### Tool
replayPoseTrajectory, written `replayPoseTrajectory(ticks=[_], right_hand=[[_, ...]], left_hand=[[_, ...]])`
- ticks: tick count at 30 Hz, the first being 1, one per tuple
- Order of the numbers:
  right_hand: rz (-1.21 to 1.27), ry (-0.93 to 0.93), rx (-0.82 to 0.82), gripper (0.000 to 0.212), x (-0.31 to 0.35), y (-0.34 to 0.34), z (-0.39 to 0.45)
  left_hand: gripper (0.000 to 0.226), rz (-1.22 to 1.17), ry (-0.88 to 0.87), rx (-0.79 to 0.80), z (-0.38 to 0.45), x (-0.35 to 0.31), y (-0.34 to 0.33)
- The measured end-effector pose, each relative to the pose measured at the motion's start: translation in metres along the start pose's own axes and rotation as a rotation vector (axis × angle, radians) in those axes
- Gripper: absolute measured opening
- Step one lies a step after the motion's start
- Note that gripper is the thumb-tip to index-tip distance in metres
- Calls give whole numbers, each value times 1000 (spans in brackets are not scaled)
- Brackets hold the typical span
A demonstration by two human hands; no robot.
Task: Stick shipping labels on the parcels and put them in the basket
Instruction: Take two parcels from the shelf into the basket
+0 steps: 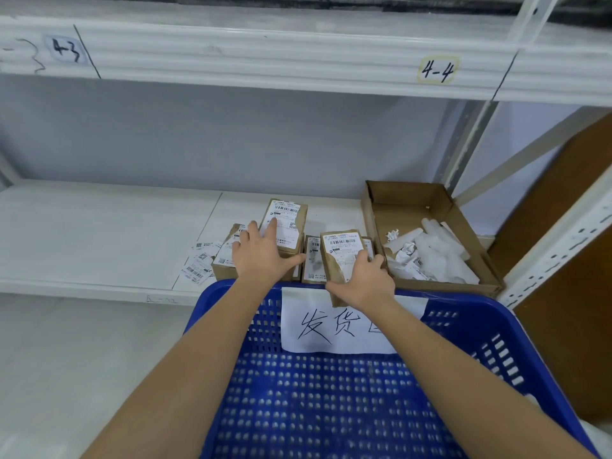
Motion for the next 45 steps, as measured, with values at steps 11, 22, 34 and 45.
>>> replayPoseTrajectory(ticks=[11,22,34,45], right_hand=[[3,177,8,82,-11,-1,-70],[-172,439,27,96,-29,4,-166],[-101,626,91,96,-45,3,-217],[-250,697,24,93,8,11,-246]], left_hand=[[94,78,-156,-62,-68,-10,16],[99,218,-469,33,-166,-59,7],[115,-106,-653,262,-211,-43,12],[122,-335,-744,240,-231,-2,29]])
Point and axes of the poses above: each hand's wrist, its own z-axis towards the middle knuckle, its own y-axis out of the back of the hand, x = y × z, the point moved 9 cm from there along z, towards the middle knuckle, and after that the axes turned 13 degrees about x, right-handed, at the moved point
